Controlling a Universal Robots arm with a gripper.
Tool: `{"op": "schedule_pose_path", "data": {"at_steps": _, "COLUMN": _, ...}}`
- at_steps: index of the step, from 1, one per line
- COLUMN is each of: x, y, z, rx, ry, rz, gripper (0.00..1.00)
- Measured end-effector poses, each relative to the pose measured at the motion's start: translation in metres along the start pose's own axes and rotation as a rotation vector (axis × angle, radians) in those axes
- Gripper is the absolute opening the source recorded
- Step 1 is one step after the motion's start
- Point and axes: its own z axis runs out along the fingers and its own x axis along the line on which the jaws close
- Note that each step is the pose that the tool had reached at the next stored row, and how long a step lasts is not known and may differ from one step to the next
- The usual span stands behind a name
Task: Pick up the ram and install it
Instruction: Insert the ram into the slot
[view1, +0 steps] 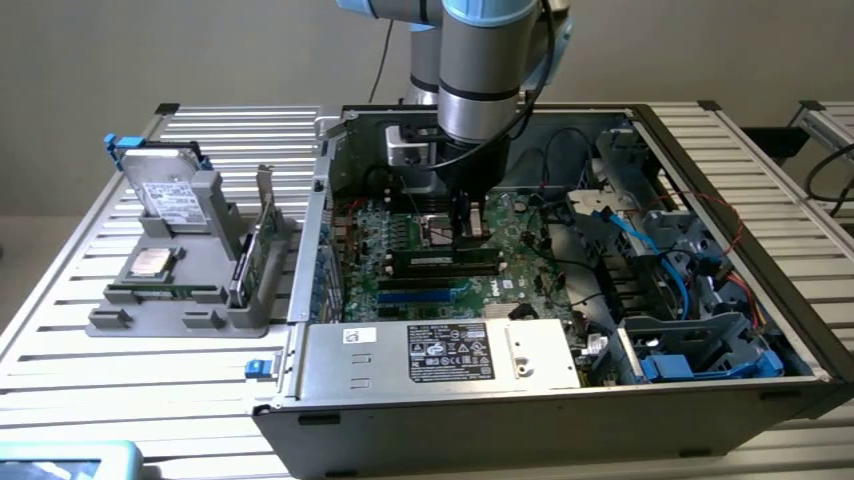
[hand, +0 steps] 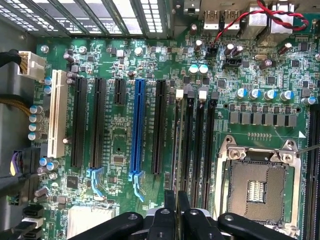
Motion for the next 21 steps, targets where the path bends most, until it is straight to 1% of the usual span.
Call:
{"op": "schedule_pose_path", "data": {"at_steps": 4, "x": 0.0000, "y": -0.0001, "z": 0.0007, "rx": 0.0006, "ry": 0.0000, "rz": 0.000, "gripper": 0.14}}
{"op": "schedule_pose_path", "data": {"at_steps": 8, "x": -0.0007, "y": -0.0001, "z": 0.0012, "rx": 0.0025, "ry": 0.0001, "rz": 0.001, "gripper": 0.14}}
{"op": "schedule_pose_path", "data": {"at_steps": 21, "x": -0.0010, "y": 0.0009, "z": 0.0017, "rx": 0.0036, "ry": 0.0000, "rz": 0.016, "gripper": 0.14}}
